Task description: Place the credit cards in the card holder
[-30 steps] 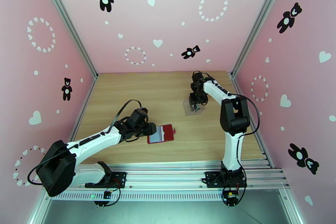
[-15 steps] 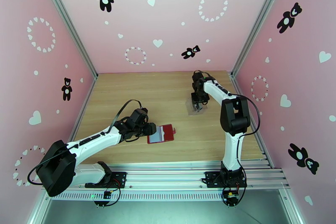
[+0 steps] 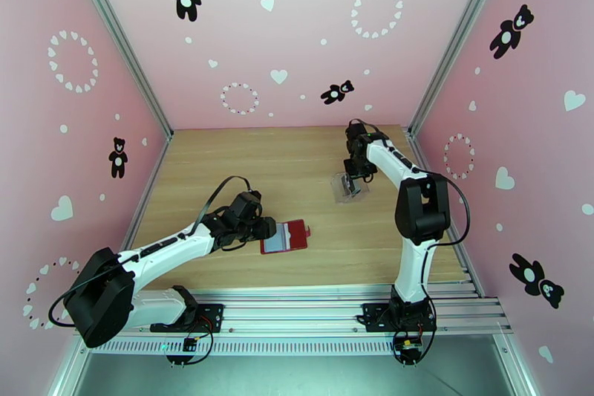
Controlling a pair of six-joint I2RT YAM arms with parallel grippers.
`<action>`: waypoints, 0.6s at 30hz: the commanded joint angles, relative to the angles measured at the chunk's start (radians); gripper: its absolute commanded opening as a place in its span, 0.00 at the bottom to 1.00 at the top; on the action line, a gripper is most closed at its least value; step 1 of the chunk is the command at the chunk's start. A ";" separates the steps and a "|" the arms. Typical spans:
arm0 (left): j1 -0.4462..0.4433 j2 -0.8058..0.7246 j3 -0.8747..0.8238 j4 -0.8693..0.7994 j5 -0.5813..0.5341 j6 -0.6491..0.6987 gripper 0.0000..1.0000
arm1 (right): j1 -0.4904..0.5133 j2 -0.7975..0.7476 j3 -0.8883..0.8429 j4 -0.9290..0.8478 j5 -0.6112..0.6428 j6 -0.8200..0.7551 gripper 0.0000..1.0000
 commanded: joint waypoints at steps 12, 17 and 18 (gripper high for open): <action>0.006 -0.009 -0.002 -0.013 0.006 -0.012 0.53 | -0.006 0.043 -0.009 -0.002 -0.079 -0.008 0.48; 0.007 -0.008 -0.004 -0.011 0.006 -0.012 0.53 | -0.008 0.071 -0.007 0.001 -0.087 -0.009 0.48; 0.007 -0.008 -0.003 -0.011 0.005 -0.012 0.53 | -0.007 0.075 -0.007 0.001 -0.086 -0.009 0.48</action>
